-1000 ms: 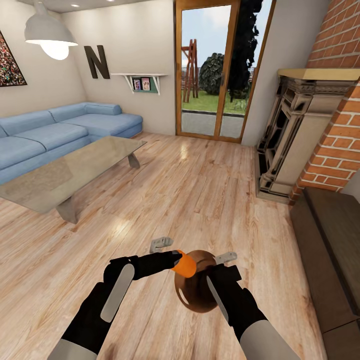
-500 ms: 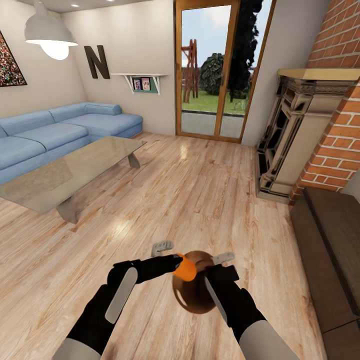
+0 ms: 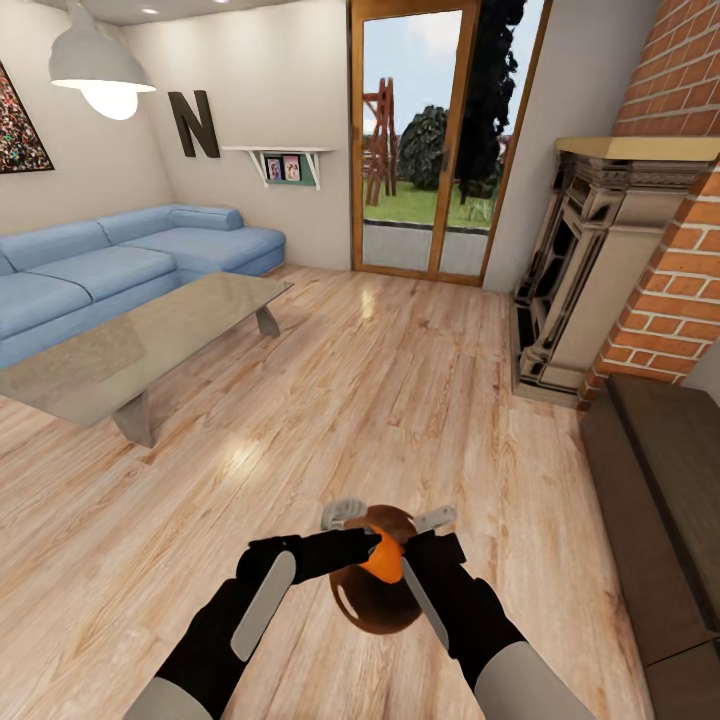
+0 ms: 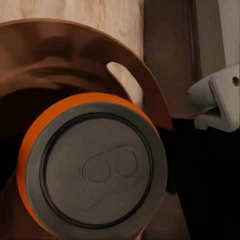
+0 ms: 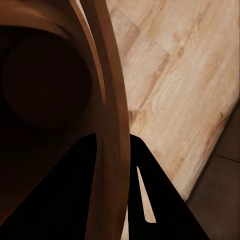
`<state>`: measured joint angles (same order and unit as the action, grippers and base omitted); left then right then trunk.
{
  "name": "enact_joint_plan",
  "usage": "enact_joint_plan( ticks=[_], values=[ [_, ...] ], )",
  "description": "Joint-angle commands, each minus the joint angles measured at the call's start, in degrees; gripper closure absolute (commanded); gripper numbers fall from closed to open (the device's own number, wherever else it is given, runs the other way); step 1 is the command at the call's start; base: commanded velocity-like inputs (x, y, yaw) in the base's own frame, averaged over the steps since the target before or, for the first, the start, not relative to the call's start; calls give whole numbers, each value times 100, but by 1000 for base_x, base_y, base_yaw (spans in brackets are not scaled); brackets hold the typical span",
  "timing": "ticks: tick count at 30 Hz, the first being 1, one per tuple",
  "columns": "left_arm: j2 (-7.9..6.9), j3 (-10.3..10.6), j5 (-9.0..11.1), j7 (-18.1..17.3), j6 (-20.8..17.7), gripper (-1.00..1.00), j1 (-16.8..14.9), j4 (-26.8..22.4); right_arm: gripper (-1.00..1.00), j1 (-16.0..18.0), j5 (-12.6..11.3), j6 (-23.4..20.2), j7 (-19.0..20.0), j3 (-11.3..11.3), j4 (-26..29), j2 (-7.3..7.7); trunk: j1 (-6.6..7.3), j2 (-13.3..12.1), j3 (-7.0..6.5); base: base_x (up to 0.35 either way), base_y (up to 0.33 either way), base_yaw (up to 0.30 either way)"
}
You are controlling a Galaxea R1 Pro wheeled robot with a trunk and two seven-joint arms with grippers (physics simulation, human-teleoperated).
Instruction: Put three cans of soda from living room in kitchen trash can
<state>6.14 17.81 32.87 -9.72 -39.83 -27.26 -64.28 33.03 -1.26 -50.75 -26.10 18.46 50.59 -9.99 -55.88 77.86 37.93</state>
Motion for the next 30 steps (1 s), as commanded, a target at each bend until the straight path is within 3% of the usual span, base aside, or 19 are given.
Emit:
enact_joint_plan(
  ticks=[1, 7, 8, 30],
  values=[
    [4, 11, 1, -3, 33, 100, -7, 50, 100, 2, 37, -5, 21, 6, 3, -1, 0, 0, -1, 0, 0, 0],
    [9, 27, 0, -4, 84, 100, -22, 168, 100, 2, 17, -5, 18, 15, 3, -1, 0, 0, -1, 0, 0, 0],
    [9, 27, 0, -2, 87, -100, -22, 174, 100, 2, 18, -5, 18, 16, 3, -1, 0, 0, -1, 0, 0, 0],
    [-30, 30, 38, -4, 143, -100, -16, 126, 100, 2, 17, -9, 18, 10, 12, -1, 0, 0, -1, 0, 0, 0]
  ],
)
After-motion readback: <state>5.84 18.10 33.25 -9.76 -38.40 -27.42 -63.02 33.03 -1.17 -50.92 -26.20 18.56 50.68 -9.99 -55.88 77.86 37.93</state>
